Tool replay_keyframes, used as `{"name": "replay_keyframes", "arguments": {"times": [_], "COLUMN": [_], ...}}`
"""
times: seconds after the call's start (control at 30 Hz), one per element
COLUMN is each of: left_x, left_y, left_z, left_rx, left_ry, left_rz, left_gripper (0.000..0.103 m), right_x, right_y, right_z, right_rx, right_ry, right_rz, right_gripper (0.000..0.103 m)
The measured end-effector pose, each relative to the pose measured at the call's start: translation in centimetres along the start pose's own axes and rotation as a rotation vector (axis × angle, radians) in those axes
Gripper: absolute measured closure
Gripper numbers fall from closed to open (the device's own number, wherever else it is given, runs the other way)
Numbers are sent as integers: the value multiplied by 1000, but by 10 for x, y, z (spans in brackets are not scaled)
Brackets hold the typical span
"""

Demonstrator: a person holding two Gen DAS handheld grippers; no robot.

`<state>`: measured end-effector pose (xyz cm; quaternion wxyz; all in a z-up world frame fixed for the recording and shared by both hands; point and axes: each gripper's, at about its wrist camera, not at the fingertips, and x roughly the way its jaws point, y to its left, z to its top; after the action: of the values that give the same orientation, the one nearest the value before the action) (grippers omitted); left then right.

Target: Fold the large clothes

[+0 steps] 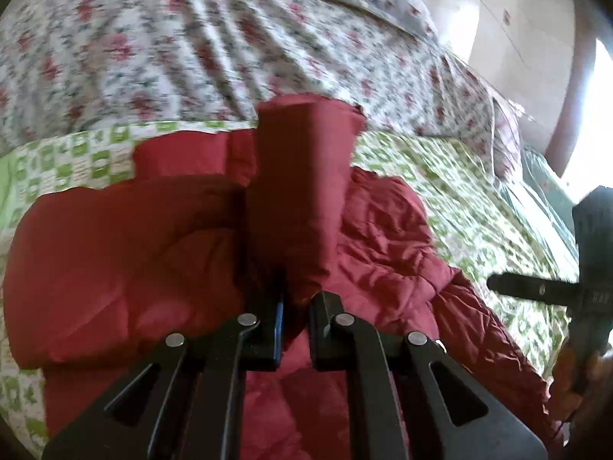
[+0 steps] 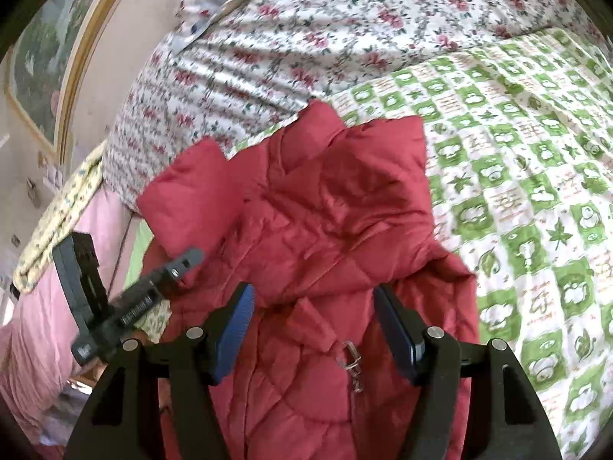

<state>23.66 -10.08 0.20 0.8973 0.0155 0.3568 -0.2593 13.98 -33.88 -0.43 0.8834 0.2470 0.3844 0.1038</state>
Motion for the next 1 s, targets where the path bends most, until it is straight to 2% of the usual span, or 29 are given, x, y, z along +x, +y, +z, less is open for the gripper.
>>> {"name": "replay_keyframes", "arguments": {"times": [0.3,0.6,0.67,0.7,0.77,0.83,0.87,0.93,1.0], "left_x": [49,54,53,53,54,53,52,47,37], "left_y": [-36,-36,-38,-39,-42,-44,-44,-43,-37], "left_z": [-15,-19,-19,-19,-20,-20,-20,-21,-22], "left_rx": [53,28,36,40,42,36,36,31,17], "left_ry": [107,120,119,120,126,133,136,147,148], "left_rz": [-32,-30,-29,-32,-45,-58,-60,-70,-90], "left_gripper": [96,93,89,84,64,57,57,57,57], "right_x": [15,70,83,87,97,102,104,105,102], "right_y": [-13,-16,-15,-14,-13,-10,-9,-10,-12], "right_z": [21,48,52,53,56,57,58,59,58], "right_rx": [40,122,148,156,178,165,158,151,138], "right_ry": [5,84,106,111,117,117,119,125,119], "right_rz": [42,147,173,187,213,203,186,157,136], "right_gripper": [35,35,35,35,35,47,52,77,85]}}
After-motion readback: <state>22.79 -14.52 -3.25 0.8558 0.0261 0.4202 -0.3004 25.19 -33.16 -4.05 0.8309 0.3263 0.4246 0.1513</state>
